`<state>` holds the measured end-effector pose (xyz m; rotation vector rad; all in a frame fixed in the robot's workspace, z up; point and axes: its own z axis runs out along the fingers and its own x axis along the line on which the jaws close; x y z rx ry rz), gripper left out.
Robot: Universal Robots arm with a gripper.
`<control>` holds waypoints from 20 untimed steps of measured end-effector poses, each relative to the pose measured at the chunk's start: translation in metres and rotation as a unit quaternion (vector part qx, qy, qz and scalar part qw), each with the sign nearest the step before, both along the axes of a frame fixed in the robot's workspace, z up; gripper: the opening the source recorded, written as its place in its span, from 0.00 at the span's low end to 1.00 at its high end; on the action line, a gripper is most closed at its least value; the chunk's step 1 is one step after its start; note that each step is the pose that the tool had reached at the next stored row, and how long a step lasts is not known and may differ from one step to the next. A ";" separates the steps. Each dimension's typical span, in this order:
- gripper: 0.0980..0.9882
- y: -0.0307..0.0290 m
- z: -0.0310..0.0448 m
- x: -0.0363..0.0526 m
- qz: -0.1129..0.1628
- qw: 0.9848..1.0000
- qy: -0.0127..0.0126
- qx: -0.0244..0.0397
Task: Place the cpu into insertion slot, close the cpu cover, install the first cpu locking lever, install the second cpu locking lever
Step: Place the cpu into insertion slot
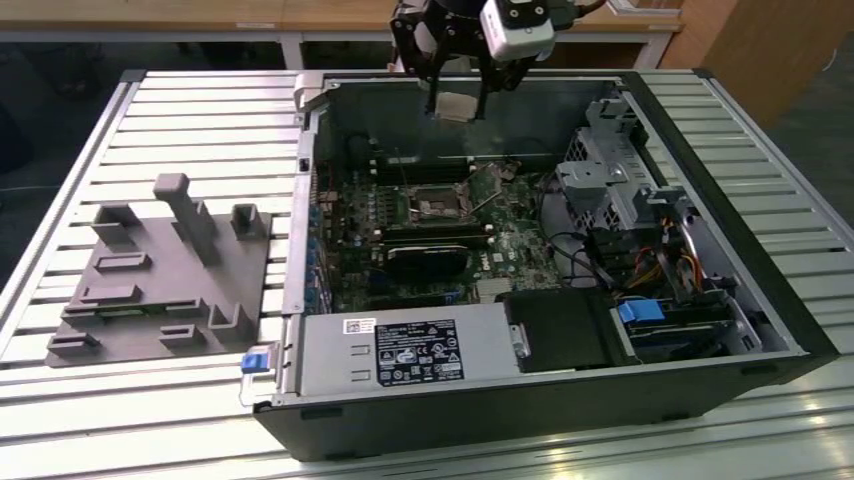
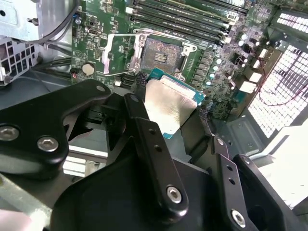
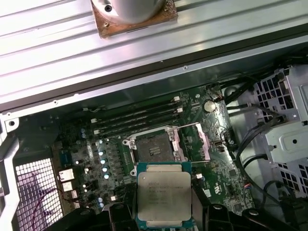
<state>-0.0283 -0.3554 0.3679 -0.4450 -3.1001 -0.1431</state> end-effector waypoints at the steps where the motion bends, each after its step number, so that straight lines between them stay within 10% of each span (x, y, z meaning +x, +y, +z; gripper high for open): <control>1: 0.50 0.0000 0.0000 0.0000 -0.003 1.000 0.000 0.000; 20: 0.50 0.0000 -0.0002 0.0000 -0.054 0.999 0.000 0.000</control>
